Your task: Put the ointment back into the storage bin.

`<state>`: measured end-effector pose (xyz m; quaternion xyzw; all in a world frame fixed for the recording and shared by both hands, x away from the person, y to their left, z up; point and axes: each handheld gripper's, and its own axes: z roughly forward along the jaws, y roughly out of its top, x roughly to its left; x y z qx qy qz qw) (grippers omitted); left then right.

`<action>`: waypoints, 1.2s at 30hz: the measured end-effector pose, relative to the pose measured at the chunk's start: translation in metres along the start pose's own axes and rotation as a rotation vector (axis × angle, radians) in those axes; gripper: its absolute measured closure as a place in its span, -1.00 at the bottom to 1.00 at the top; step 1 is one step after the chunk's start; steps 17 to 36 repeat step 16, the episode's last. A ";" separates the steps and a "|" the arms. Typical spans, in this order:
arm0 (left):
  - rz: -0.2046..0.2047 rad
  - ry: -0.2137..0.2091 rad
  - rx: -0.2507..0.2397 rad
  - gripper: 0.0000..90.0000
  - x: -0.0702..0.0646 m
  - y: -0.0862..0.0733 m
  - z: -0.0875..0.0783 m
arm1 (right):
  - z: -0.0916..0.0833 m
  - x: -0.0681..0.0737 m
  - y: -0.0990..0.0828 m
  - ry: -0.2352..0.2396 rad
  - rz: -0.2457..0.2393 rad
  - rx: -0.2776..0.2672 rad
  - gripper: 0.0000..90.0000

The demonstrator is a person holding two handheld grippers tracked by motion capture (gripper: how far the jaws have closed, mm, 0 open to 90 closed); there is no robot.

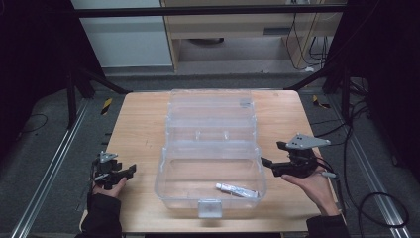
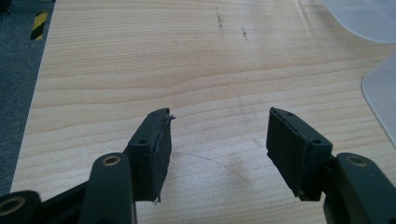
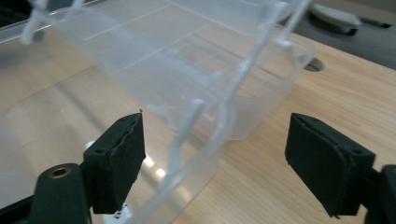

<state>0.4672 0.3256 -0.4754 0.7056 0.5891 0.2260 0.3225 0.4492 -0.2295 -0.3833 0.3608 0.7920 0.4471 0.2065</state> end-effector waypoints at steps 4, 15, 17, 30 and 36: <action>-0.003 -0.001 -0.007 -0.07 0.001 0.000 -0.001 | -0.002 -0.015 -0.014 -0.090 0.060 -0.028 -0.61; -0.004 -0.009 -0.012 0.04 0.001 0.001 -0.001 | -0.001 -0.043 -0.052 -0.245 0.193 -0.027 -0.65; -0.005 -0.008 -0.013 0.04 0.001 0.002 -0.001 | -0.001 -0.045 -0.055 -0.251 0.196 -0.019 -0.66; -0.005 -0.008 -0.013 0.04 0.001 0.002 -0.001 | -0.001 -0.045 -0.055 -0.251 0.196 -0.019 -0.66; -0.005 -0.008 -0.013 0.04 0.001 0.002 -0.001 | -0.001 -0.045 -0.055 -0.251 0.196 -0.019 -0.66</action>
